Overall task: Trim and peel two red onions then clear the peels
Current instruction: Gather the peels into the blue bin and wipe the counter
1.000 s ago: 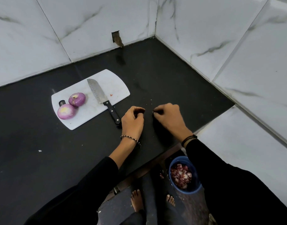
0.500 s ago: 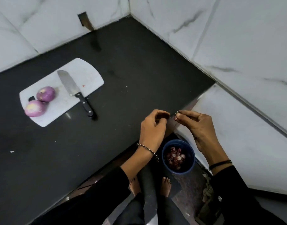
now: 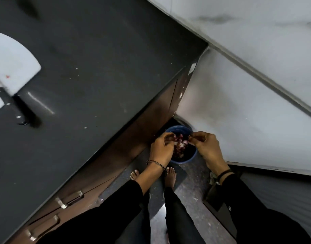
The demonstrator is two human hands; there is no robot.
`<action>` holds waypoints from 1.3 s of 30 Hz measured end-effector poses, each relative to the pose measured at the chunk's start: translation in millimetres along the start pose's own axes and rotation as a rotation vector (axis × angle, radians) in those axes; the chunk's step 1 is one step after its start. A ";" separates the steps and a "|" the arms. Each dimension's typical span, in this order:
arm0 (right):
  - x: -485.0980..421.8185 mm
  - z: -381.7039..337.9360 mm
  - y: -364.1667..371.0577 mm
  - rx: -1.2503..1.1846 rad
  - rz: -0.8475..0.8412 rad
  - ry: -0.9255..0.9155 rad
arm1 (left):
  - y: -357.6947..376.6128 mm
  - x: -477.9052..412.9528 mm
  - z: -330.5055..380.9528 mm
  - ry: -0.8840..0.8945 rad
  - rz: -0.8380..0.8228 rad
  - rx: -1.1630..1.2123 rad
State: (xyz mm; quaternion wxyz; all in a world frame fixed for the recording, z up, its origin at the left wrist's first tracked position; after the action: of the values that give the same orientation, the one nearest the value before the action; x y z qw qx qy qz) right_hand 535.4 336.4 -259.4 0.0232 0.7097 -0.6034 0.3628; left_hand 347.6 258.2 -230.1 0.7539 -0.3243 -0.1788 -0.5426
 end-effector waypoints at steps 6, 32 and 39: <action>-41.9 49.0 15.7 0.349 -0.028 0.012 | 45.9 -51.0 -70.2 -0.206 -0.037 0.014; -102.6 87.5 29.1 0.481 -0.008 0.046 | 122.2 -124.1 -119.6 -0.313 -0.034 0.115; -92.7 76.9 38.0 0.495 -0.082 -0.043 | 118.2 -117.6 -104.3 -0.245 -0.038 0.178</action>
State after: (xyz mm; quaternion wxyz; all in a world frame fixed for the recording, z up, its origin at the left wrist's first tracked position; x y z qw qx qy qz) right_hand 538.9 367.8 -381.7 -0.1496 0.7252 -0.4672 0.4832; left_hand 408.7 293.4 -413.7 0.7419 -0.3166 -0.3226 -0.4952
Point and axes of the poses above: each hand's wrist, its own x-axis away from the middle knuckle, its own y-axis out of the palm, z = x × y, the point moved 10 cm from there along -x, towards the middle knuckle
